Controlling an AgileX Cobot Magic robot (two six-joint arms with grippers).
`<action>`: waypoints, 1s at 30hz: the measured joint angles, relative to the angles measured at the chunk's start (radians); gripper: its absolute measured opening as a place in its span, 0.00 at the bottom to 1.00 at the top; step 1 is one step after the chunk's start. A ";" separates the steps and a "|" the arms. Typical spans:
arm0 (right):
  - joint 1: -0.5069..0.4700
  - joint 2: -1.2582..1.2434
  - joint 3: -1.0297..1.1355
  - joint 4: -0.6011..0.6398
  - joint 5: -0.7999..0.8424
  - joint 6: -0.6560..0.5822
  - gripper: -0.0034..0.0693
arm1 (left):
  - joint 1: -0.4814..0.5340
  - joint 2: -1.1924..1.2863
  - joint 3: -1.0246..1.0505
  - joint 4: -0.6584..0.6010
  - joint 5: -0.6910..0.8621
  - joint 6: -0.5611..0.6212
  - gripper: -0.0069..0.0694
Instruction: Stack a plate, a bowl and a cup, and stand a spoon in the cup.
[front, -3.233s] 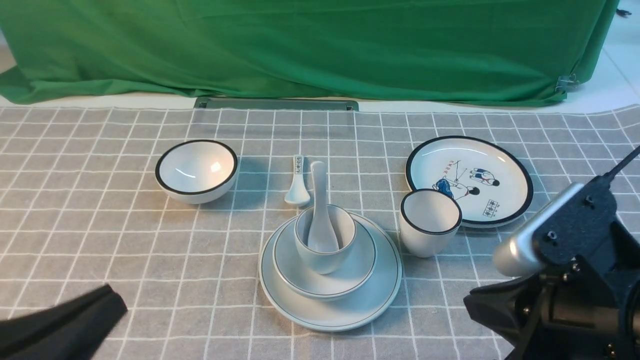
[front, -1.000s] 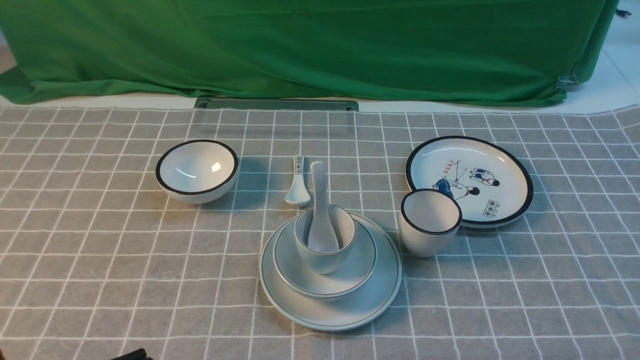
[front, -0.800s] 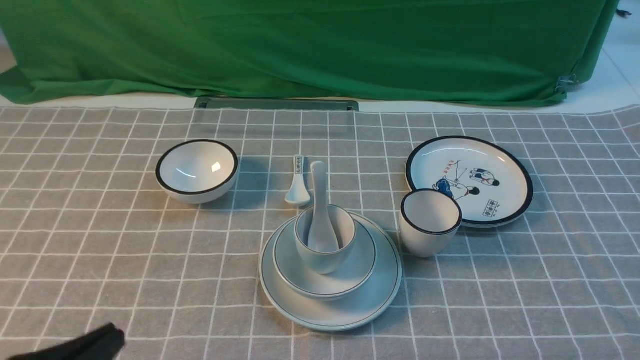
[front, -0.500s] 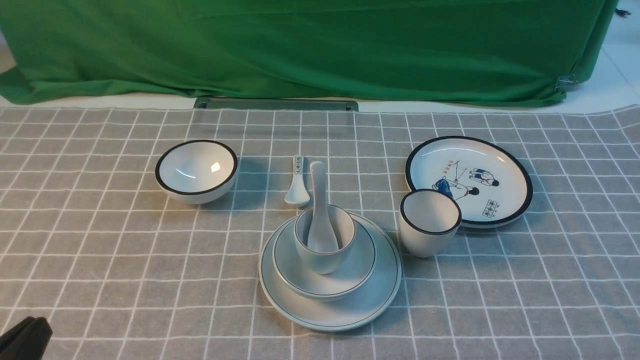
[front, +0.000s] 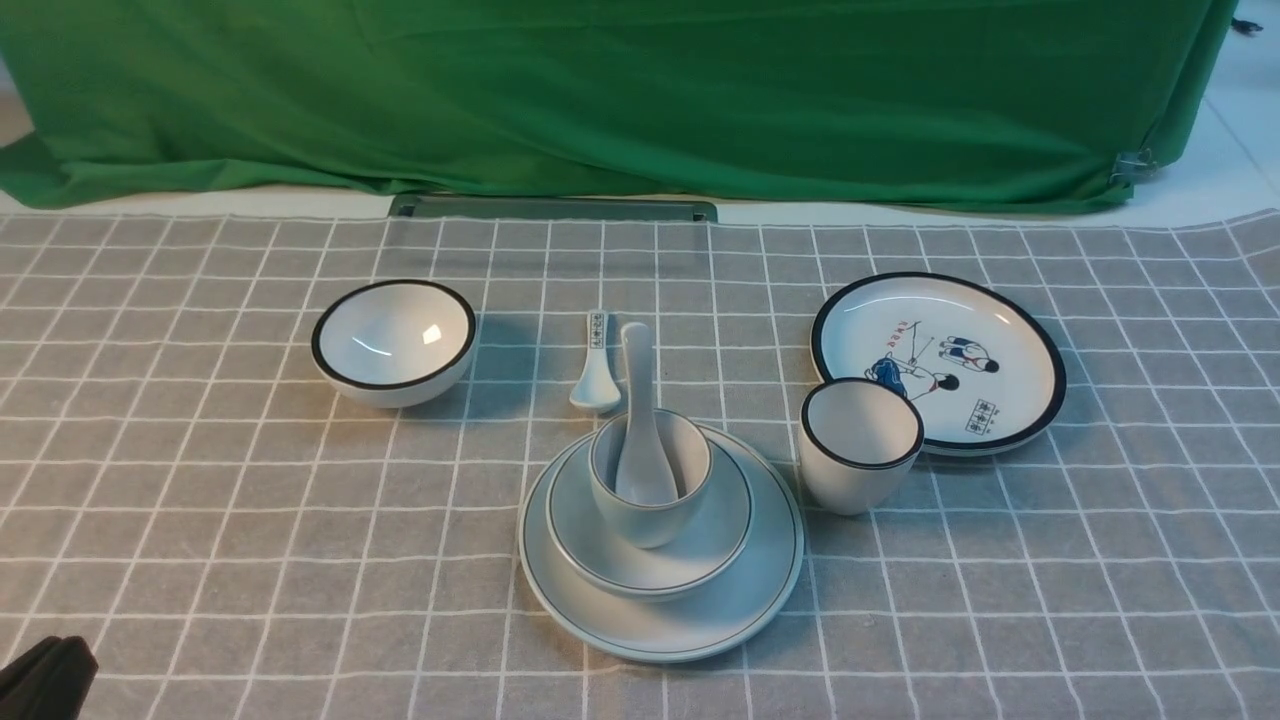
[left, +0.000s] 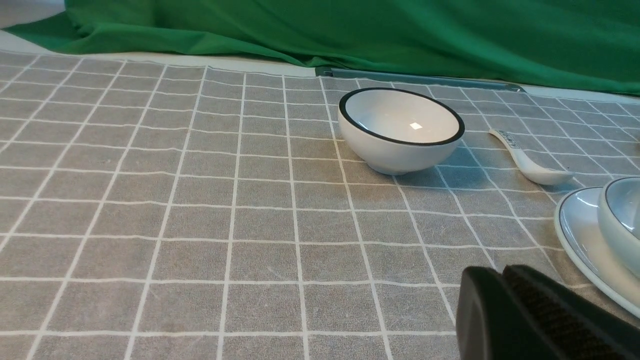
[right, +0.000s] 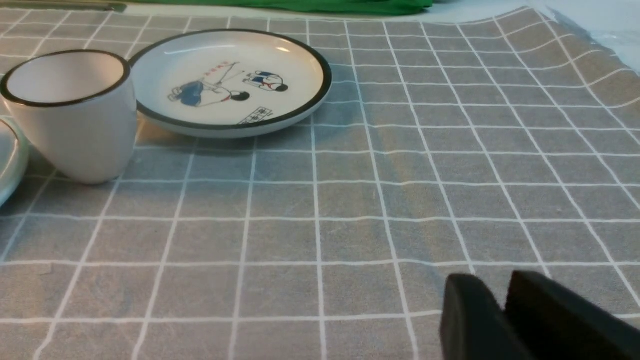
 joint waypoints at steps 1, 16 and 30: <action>0.000 0.000 0.000 0.000 0.000 0.000 0.27 | 0.000 0.000 0.000 0.000 0.000 0.000 0.11; 0.000 0.000 0.000 0.000 0.000 0.000 0.32 | 0.000 0.000 0.000 0.000 0.000 -0.007 0.11; 0.000 0.000 0.000 0.000 0.000 0.000 0.36 | 0.000 0.000 0.000 0.000 0.000 0.005 0.11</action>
